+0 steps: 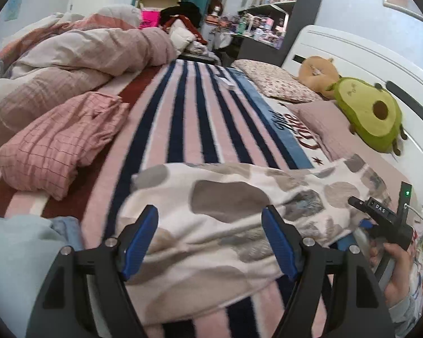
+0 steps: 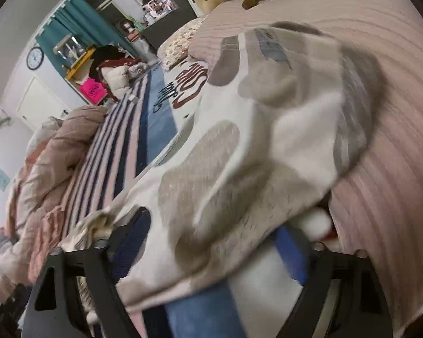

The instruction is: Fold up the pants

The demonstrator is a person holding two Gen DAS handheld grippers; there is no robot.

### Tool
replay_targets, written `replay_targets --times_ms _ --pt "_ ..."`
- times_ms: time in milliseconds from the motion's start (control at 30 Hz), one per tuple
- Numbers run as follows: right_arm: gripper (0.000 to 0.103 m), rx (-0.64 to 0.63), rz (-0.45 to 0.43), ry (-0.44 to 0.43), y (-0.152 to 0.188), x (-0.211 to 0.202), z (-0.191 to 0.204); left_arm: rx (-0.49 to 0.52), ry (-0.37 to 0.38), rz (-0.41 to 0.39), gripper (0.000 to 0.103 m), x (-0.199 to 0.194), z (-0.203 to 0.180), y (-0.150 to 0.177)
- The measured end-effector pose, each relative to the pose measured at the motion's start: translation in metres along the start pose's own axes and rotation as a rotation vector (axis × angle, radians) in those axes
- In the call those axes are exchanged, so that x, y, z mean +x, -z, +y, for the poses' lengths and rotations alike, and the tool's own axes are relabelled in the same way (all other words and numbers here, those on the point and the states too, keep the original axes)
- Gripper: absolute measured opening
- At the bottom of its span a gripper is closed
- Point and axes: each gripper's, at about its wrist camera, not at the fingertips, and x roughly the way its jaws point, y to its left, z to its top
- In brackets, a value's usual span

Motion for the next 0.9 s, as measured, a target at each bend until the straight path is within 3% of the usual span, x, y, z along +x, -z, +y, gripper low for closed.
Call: replay_targets --times_ms 67,133,167,300,400,500,600,667,767,867,900 --pt "0.046 -0.011 -0.027 0.050 -0.007 0.006 0.001 0.002 -0.014 -0.016 0.072 -0.003 0.007 -0.004" --pt "0.012 -0.034 -0.033 0.072 -0.012 0.010 0.002 0.006 -0.024 -0.034 0.073 -0.006 0.017 -0.007" --pt "0.006 -0.047 -0.038 0.069 -0.014 0.010 0.003 0.003 -0.023 -0.040 0.073 -0.007 0.020 -0.008" --pt "0.003 -0.176 -0.111 0.030 -0.023 -0.004 0.034 -0.064 0.032 -0.044 0.074 -0.008 0.040 -0.007" --pt "0.003 -0.291 -0.157 -0.076 -0.030 -0.022 0.077 -0.068 0.047 -0.053 0.074 -0.010 0.043 -0.006" --pt "0.003 -0.496 -0.153 -0.214 -0.020 -0.034 0.143 -0.083 0.068 -0.072 0.074 -0.014 0.044 -0.006" --pt "0.003 -0.739 -0.039 -0.378 0.021 -0.034 0.204 -0.099 0.085 -0.066 0.074 -0.012 0.046 -0.005" --pt "0.003 -0.914 0.122 -0.456 0.061 -0.022 0.239 -0.104 0.102 -0.062 0.074 -0.012 0.046 -0.004" --pt "0.006 -1.047 0.301 -0.447 0.111 0.005 0.257 -0.092 0.105 -0.059 0.074 -0.012 0.044 -0.004" --pt "0.011 -1.059 0.351 -0.406 0.127 0.018 0.248 -0.071 0.112 -0.054 0.077 -0.011 0.039 -0.003" --pt "0.019 -1.039 0.364 -0.416 0.126 0.018 0.242 -0.061 0.111 -0.046 0.078 -0.010 0.037 -0.002"
